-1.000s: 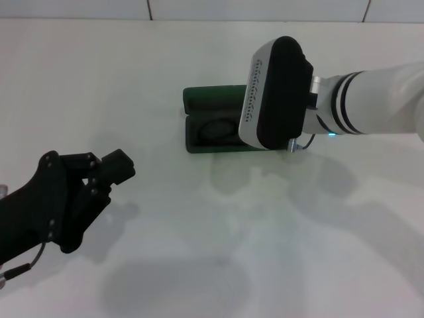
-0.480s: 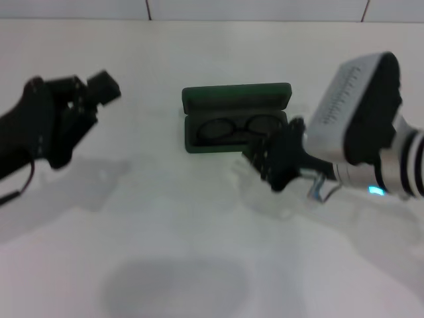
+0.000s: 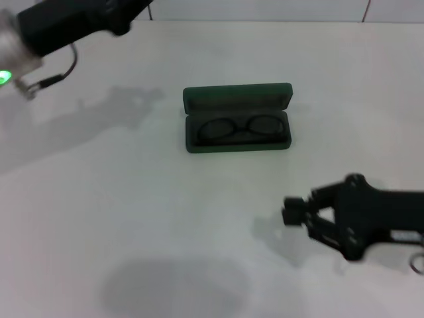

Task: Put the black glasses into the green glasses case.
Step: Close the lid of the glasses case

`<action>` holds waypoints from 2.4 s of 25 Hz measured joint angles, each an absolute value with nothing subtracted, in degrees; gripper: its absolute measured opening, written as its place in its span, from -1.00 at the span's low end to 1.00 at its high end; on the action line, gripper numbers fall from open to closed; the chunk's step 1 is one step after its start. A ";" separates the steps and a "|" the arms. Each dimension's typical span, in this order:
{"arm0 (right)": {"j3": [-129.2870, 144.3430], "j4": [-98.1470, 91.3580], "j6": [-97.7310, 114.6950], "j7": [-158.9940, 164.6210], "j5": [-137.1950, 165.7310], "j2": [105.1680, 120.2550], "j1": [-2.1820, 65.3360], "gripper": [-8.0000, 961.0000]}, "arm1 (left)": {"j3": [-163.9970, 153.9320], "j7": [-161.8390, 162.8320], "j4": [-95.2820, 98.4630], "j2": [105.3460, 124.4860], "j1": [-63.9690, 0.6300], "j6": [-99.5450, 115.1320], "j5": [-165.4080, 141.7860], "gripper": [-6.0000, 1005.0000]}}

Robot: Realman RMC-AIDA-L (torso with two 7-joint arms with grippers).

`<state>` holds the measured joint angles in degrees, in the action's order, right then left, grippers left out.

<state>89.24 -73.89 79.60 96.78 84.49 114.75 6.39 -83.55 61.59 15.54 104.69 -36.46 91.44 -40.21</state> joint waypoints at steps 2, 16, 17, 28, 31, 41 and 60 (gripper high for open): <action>86.76 -70.19 85.44 92.33 82.07 114.80 6.41 -0.74 | -83.40 64.23 18.32 105.22 -37.76 85.78 -44.11 -0.86; 81.36 -57.73 89.37 85.01 80.78 115.03 11.24 -0.71 | -83.13 89.58 24.67 108.25 -49.03 61.26 -78.60 -0.60; 81.31 -57.42 89.34 84.99 80.62 115.04 11.47 -0.71 | -83.13 89.58 24.67 108.25 -49.03 61.26 -78.60 -0.54; 79.85 -53.12 89.62 84.63 79.43 115.24 14.18 -0.69 | -81.66 93.72 25.58 111.76 -49.80 55.39 -89.22 -0.42; 79.59 -52.13 89.71 84.32 79.36 115.31 14.76 -0.69 | -81.64 93.69 25.58 112.05 -49.66 54.44 -89.31 -0.43; 79.62 -48.96 89.63 83.92 79.35 115.31 16.98 -0.67 | -82.07 94.21 24.92 112.33 -49.96 54.45 -89.58 -0.44; 79.72 -47.16 89.73 83.49 79.60 115.40 17.05 -0.64 | -82.02 96.39 25.15 113.94 -50.12 57.18 -95.52 -0.43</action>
<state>79.72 -47.16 89.73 83.49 79.60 115.40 17.05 -82.02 96.39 25.15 113.94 -50.12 57.18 -95.52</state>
